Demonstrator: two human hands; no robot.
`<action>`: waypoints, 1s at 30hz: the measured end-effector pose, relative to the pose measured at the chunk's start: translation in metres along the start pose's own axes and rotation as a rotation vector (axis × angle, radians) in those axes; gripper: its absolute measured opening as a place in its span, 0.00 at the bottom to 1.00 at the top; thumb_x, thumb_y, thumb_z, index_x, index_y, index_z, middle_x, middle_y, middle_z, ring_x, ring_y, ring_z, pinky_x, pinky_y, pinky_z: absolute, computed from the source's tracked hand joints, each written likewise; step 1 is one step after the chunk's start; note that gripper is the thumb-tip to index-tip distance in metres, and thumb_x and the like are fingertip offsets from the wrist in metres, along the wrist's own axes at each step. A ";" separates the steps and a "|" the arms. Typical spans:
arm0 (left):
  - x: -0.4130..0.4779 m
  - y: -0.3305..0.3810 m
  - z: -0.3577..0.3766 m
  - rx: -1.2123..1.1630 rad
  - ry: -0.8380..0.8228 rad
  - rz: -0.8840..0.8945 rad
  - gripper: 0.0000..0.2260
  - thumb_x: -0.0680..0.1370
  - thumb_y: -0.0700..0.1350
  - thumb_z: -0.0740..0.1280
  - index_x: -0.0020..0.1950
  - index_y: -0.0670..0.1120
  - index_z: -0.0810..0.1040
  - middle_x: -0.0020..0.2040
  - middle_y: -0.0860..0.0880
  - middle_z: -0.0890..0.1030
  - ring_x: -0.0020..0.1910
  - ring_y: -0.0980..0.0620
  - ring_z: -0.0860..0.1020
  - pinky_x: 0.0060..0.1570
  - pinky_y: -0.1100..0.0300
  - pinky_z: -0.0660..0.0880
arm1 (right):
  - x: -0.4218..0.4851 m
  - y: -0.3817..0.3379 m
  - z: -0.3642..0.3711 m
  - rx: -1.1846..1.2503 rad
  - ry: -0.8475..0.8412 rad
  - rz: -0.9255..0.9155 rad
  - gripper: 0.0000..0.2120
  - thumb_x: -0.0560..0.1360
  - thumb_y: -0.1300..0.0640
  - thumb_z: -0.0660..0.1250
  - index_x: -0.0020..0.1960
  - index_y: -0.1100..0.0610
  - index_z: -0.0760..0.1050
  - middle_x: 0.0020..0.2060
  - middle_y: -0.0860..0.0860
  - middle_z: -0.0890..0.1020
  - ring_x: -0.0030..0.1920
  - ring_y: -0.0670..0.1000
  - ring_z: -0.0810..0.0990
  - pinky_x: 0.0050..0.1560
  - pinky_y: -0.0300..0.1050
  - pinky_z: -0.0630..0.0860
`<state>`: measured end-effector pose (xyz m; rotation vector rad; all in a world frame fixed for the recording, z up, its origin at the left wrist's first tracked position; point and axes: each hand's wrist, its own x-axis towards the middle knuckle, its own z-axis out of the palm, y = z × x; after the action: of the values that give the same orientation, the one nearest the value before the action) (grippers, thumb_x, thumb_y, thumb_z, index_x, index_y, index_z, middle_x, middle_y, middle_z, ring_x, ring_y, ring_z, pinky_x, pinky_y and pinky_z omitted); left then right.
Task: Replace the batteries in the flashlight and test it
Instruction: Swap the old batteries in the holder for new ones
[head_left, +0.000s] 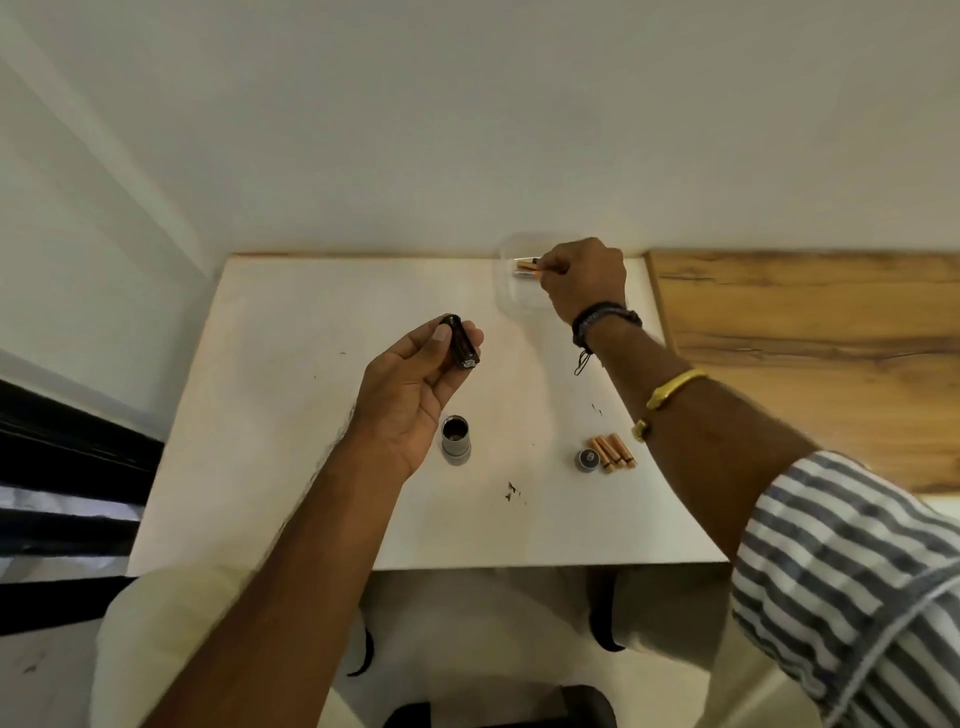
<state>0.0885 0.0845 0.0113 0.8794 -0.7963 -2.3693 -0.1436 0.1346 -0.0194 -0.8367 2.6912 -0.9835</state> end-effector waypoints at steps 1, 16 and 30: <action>0.003 0.000 -0.004 0.002 0.004 -0.005 0.15 0.81 0.37 0.63 0.66 0.32 0.73 0.58 0.35 0.81 0.57 0.44 0.82 0.53 0.58 0.80 | 0.008 0.000 0.005 -0.037 -0.019 -0.009 0.10 0.74 0.61 0.69 0.50 0.53 0.87 0.48 0.53 0.88 0.52 0.56 0.84 0.51 0.42 0.79; 0.005 -0.001 -0.019 0.004 -0.001 -0.033 0.15 0.81 0.37 0.63 0.66 0.33 0.74 0.58 0.36 0.81 0.59 0.42 0.82 0.54 0.57 0.80 | 0.031 -0.001 0.025 -0.234 -0.068 -0.013 0.07 0.77 0.56 0.69 0.52 0.52 0.85 0.51 0.55 0.85 0.51 0.60 0.83 0.50 0.51 0.82; -0.072 -0.012 -0.011 0.015 -0.059 0.069 0.14 0.77 0.41 0.67 0.61 0.38 0.78 0.55 0.38 0.83 0.56 0.41 0.82 0.55 0.55 0.80 | -0.149 -0.025 -0.044 0.607 -0.052 0.087 0.05 0.76 0.62 0.70 0.50 0.58 0.83 0.40 0.53 0.87 0.39 0.52 0.86 0.43 0.54 0.86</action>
<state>0.1417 0.1333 0.0268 0.7792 -0.8553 -2.3413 -0.0225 0.2253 0.0241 -0.5963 2.1536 -1.6012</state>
